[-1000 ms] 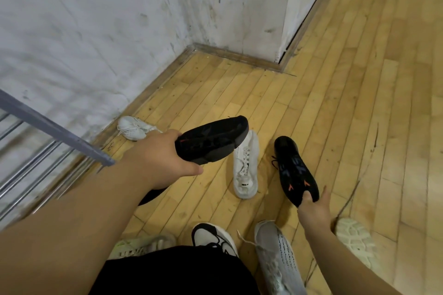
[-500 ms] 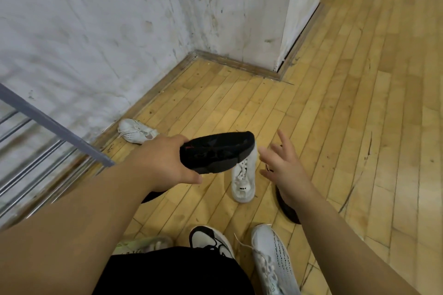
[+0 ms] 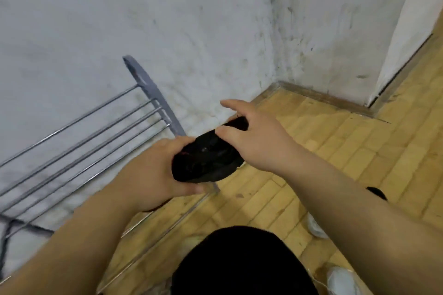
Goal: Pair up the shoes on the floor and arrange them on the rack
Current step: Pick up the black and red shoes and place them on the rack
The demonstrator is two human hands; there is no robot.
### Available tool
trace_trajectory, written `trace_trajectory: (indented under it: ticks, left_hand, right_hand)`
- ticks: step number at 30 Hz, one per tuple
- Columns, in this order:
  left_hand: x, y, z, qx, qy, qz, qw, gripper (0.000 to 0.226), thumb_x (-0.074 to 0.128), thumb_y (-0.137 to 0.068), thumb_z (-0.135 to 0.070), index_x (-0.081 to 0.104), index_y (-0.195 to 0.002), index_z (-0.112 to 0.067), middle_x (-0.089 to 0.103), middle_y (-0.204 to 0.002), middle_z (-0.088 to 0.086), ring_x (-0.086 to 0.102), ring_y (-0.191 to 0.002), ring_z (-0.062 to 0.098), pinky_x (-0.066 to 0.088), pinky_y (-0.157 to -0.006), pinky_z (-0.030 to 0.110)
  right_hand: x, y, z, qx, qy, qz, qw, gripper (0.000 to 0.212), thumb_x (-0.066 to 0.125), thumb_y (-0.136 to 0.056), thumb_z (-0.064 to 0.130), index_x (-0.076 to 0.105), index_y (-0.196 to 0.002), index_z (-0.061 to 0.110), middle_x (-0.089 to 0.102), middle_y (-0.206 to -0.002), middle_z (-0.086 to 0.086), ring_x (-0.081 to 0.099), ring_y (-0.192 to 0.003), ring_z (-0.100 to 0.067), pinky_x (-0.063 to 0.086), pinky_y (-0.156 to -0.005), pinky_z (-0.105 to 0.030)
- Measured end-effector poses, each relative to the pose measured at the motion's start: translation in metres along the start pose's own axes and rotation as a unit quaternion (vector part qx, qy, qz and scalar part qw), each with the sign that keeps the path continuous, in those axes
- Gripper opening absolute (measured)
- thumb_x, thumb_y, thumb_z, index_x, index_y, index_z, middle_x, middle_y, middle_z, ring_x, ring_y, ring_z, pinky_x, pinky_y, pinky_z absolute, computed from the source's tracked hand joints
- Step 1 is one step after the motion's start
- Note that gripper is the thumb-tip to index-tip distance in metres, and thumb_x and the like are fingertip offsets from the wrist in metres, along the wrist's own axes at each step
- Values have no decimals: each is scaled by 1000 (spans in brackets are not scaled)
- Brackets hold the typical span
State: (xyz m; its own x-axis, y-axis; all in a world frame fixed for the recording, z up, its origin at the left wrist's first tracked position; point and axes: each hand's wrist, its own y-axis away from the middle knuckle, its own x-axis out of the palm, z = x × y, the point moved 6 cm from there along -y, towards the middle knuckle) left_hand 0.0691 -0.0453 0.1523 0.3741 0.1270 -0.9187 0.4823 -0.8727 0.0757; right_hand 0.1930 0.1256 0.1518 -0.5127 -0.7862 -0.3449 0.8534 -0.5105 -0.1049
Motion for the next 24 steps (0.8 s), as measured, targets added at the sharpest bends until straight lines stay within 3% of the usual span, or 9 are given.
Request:
trace_trajectory:
  ticks: [2, 5, 8, 11, 15, 18, 21, 24]
  left_hand:
    - [-25, 42, 23, -20, -1, -21, 1000, 87, 90, -60, -65, 49, -136, -58, 66, -121, -26, 63, -112, -3, 56, -92, 39]
    - [-47, 109, 60, -51, -12, -61, 997, 84, 94, -63, -54, 50, -135, -56, 65, -118, -28, 62, -110, -6, 56, -91, 35]
    - [-39, 170, 112, -135, -29, -69, 988, 103, 88, -60, -69, 37, -148, -56, 55, -129, -25, 53, -121, -3, 49, -103, 37]
    - [-9, 213, 149, -174, -3, -52, 983, 109, 83, -57, -79, 32, -150, -59, 49, -134, -27, 51, -127, 1, 48, -107, 40]
    - [7, 224, 157, -164, -96, 37, 981, 114, 64, -53, -91, 28, -154, -53, 47, -121, -20, 52, -117, 10, 47, -101, 39]
    - [9, 227, 160, -149, -114, 57, 981, 110, 73, -61, -83, 31, -155, -46, 46, -121, -18, 48, -115, 9, 43, -93, 32]
    - [18, 235, 175, -153, -48, 55, 985, 108, 84, -66, -69, 33, -157, -40, 43, -119, -20, 46, -114, 6, 40, -93, 27]
    - [22, 241, 197, -174, 5, 53, 983, 109, 87, -66, -64, 33, -157, -39, 45, -127, -19, 46, -123, 9, 43, -107, 33]
  right_hand:
    - [41, -3, 42, -43, 93, 124, 987, 69, 67, -91, 53, 37, -153, 45, 50, -150, 11, 55, -107, -7, 44, -90, -25]
    - [98, 2, 86, -97, 257, 295, 915, 92, 70, -86, 63, 23, -161, 39, 32, -164, 10, 44, -138, -15, 36, -94, -25]
    - [152, 13, 107, -147, 365, 404, 826, 106, 76, -77, 67, 21, -160, 35, 42, -157, 8, 45, -140, -23, 43, -103, -33]
    - [204, 32, 99, -187, 409, 453, 770, 103, 82, -74, 61, 25, -154, 30, 53, -140, 4, 54, -129, -28, 50, -97, -41]
    - [249, 66, 59, -218, 402, 487, 744, 125, 82, -70, 62, -6, -158, 44, 41, -156, 1, 52, -131, -27, 51, -101, -45]
    - [261, 75, 41, -182, 400, 511, 739, 134, 83, -72, 61, -21, -155, 45, 45, -151, 1, 56, -120, -25, 49, -91, -36]
    - [270, 68, 44, -141, 368, 505, 768, 134, 85, -73, 55, -18, -157, 44, 52, -138, 8, 55, -104, -17, 43, -76, -24]
    - [283, 63, 52, -142, 366, 497, 774, 129, 85, -72, 58, -9, -159, 45, 52, -143, 6, 57, -111, -19, 45, -85, -28]
